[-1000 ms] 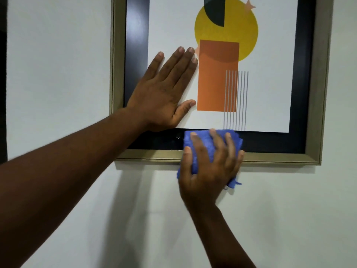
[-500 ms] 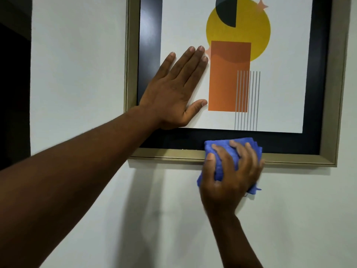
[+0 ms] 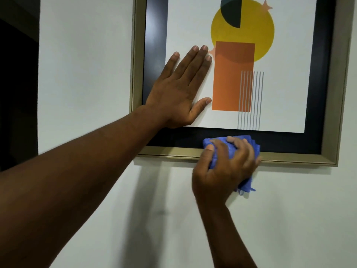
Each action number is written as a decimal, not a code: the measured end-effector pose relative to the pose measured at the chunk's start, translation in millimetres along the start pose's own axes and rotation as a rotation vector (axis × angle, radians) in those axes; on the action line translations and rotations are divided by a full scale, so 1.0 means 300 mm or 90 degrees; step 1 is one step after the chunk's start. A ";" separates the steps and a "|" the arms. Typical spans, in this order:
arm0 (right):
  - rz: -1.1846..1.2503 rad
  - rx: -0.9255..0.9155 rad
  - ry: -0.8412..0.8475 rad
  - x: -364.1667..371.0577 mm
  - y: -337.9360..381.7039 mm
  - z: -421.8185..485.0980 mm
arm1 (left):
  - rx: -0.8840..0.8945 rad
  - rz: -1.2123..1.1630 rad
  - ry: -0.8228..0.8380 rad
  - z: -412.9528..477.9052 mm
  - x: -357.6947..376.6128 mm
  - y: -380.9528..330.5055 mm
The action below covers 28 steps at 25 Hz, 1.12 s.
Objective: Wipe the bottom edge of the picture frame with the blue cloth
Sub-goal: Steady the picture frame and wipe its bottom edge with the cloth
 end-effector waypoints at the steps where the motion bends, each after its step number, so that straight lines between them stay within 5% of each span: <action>1: -0.002 -0.033 0.034 0.027 0.074 -0.021 | 0.001 -0.003 0.003 0.004 -0.003 0.000; 5: -0.001 -0.123 0.100 0.042 0.096 -0.054 | 0.031 -0.003 0.017 0.004 -0.016 0.011; 10: -0.019 0.097 -0.041 -0.006 -0.001 0.018 | 0.048 -0.019 0.067 0.036 -0.007 0.006; 13: 0.000 -0.027 0.027 0.088 0.244 -0.063 | 0.047 -0.023 0.099 0.070 -0.011 0.018; 16: 0.020 -0.094 0.034 0.073 0.181 -0.057 | 0.049 -0.017 0.093 0.070 -0.005 0.019; 22: -0.037 0.158 -0.097 -0.013 -0.010 0.027 | 0.000 -0.020 0.081 0.078 0.004 0.000; 28: -0.062 -0.090 0.097 0.126 0.312 -0.092 | -0.003 -0.026 0.071 0.082 0.010 0.000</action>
Point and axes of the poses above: each hand's wrist, its own z-axis towards the middle knuckle, its own x-axis out of the palm, y = z × x, the point moved 10 cm from there along z, towards the middle knuckle, and after that the axes turned 5 degrees about -z, right-handed, at the moved point
